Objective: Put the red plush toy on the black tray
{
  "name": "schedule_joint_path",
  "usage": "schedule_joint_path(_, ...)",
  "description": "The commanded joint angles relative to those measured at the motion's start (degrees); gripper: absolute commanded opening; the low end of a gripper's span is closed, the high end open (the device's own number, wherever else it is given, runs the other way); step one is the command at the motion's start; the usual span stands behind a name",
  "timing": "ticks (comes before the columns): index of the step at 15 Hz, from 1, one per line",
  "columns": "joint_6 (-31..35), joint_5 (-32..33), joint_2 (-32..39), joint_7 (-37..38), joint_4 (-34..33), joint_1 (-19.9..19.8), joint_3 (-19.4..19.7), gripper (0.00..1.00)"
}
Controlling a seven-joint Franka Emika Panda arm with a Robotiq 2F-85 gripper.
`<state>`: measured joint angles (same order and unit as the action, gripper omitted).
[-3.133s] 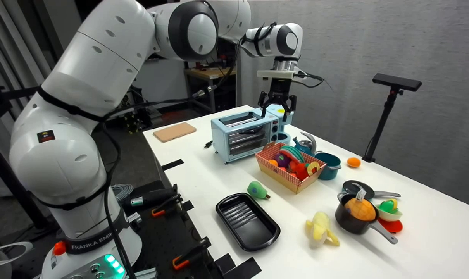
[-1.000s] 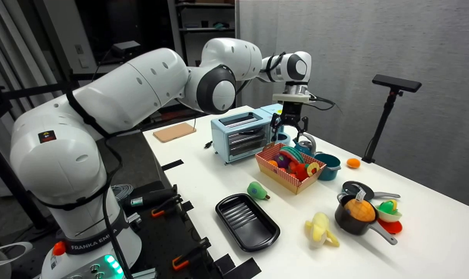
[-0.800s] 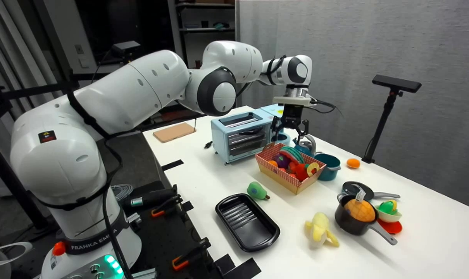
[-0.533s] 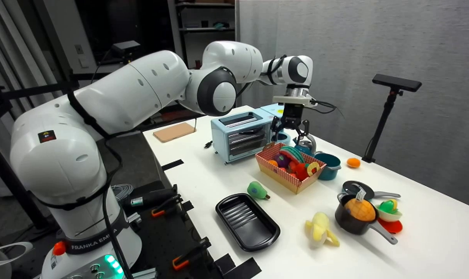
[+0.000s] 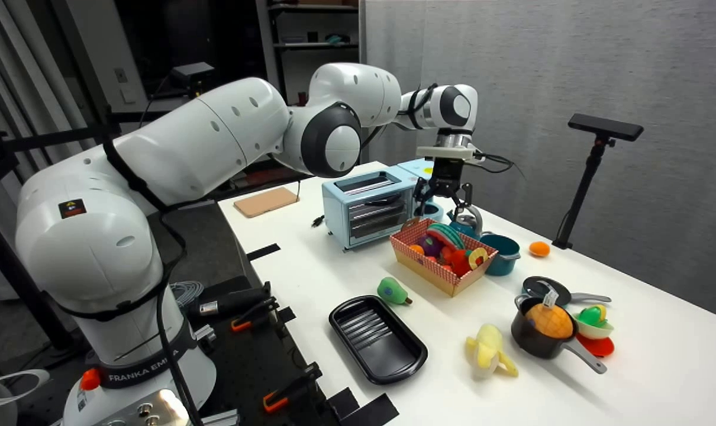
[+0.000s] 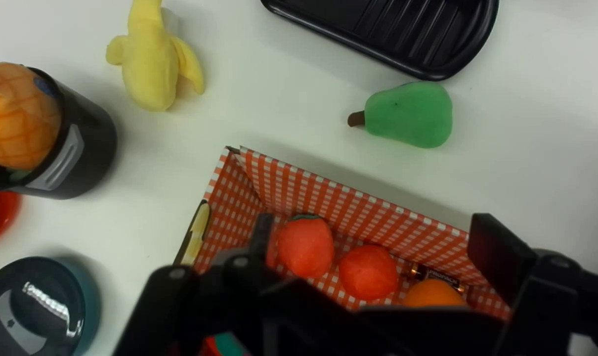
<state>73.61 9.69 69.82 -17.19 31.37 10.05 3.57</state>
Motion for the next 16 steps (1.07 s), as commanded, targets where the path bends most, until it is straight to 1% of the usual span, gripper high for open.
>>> schedule_joint_path(1, 6.15, 0.96, 1.32, -0.60, -1.31, 0.19, 0.41, 1.00)
schedule_joint_path(3, 11.36, 1.36, 2.09, -1.73, -1.62, 0.13, 0.58, 0.99)
schedule_joint_path(5, 15.79, 1.23, 2.68, -2.57, -1.65, -0.09, 0.70, 0.96)
schedule_joint_path(6, 17.63, 1.18, 2.93, -2.84, -1.58, -0.15, 0.84, 0.94)
schedule_joint_path(8, 20.80, 1.10, 3.63, -3.73, -1.43, -0.32, 1.16, 0.92)
schedule_joint_path(9, 21.77, 1.12, 4.00, -4.01, -1.27, -0.36, 1.41, 0.94)
schedule_joint_path(10, 22.63, 1.18, 4.47, -4.42, -1.15, -0.40, 1.67, 0.92)
schedule_joint_path(12, 23.29, 1.19, 5.43, -5.50, -0.90, -0.44, 2.24, 0.94)
schedule_joint_path(16, 23.71, 1.42, 7.82, -7.22, -0.84, 0.10, 3.30, 0.92)
